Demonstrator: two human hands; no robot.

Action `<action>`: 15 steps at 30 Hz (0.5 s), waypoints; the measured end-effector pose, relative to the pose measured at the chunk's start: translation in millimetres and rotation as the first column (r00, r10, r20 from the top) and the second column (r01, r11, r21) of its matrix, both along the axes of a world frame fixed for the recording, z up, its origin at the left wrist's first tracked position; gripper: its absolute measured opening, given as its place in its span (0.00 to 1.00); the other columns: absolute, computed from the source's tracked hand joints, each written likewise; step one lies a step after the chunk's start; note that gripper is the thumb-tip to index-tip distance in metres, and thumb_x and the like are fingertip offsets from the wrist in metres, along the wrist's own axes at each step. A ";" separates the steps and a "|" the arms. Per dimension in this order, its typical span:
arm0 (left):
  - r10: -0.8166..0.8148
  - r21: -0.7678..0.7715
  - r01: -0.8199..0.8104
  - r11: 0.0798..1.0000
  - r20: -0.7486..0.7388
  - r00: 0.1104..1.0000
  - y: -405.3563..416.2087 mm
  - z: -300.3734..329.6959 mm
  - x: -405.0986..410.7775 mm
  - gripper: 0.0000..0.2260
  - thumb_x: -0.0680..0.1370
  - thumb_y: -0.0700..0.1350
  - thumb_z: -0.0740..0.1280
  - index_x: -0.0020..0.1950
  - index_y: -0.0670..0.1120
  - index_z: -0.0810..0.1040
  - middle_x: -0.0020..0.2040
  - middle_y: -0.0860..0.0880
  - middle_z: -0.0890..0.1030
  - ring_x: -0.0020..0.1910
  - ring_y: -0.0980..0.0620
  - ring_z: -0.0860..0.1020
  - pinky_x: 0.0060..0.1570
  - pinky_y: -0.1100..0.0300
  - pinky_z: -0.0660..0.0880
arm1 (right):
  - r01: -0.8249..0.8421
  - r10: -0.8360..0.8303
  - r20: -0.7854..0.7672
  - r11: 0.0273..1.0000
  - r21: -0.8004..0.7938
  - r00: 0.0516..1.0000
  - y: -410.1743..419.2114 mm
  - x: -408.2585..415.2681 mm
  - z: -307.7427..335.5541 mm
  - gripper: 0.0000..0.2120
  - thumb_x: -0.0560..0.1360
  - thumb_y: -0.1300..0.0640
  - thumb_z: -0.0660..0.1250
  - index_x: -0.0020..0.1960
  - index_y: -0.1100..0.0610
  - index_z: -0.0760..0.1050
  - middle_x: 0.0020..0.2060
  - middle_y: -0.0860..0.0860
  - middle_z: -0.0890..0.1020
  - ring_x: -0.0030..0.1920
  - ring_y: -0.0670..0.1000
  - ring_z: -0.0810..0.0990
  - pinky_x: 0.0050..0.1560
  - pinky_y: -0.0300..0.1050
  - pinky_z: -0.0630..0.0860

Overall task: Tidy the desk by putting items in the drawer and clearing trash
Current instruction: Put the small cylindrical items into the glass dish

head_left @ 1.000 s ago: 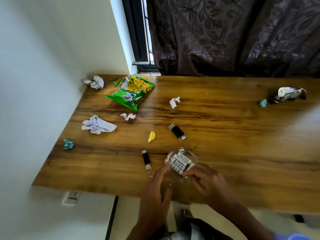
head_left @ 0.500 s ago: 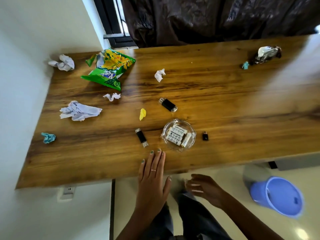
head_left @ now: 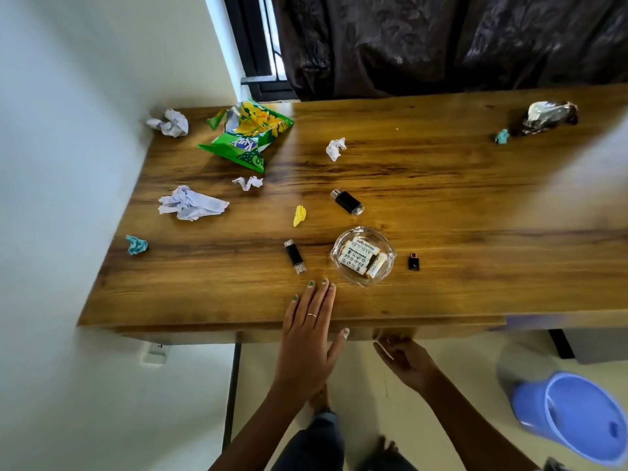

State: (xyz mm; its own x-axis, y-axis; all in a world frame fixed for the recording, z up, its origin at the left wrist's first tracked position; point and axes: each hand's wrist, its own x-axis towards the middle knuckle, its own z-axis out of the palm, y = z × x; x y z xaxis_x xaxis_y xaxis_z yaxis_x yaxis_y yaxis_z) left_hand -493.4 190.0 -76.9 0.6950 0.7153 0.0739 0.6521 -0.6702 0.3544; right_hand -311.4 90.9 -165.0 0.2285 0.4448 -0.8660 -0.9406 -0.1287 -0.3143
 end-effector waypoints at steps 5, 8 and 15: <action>0.082 0.024 -0.082 0.996 0.002 0.997 -13.4 3.8 4.8 0.27 0.80 0.58 0.52 0.76 0.46 0.59 0.76 0.49 0.60 0.76 0.50 0.55 0.73 0.47 0.53 | -0.115 0.116 -0.020 0.993 0.014 0.993 -35.5 -8.8 -7.2 0.16 0.71 0.79 0.50 0.39 0.63 0.70 0.39 0.62 0.81 0.51 0.60 0.78 0.52 0.55 0.75; 0.131 0.050 -0.130 0.990 -0.027 0.991 -25.3 5.0 8.6 0.29 0.79 0.57 0.55 0.76 0.44 0.59 0.76 0.46 0.59 0.76 0.45 0.56 0.72 0.44 0.52 | -0.255 0.254 -0.017 0.967 -0.004 0.967 -65.6 -14.5 -7.1 0.16 0.72 0.78 0.49 0.38 0.64 0.70 0.47 0.63 0.79 0.55 0.62 0.77 0.53 0.54 0.73; 0.094 0.039 -0.089 0.995 -0.172 0.981 -78.3 -5.5 -3.2 0.40 0.75 0.58 0.64 0.78 0.45 0.47 0.78 0.42 0.47 0.76 0.40 0.48 0.72 0.43 0.52 | -0.876 0.925 0.325 0.315 -0.365 0.198 -144.5 -20.5 17.5 0.04 0.76 0.60 0.64 0.48 0.56 0.77 0.53 0.56 0.80 0.52 0.51 0.79 0.52 0.44 0.76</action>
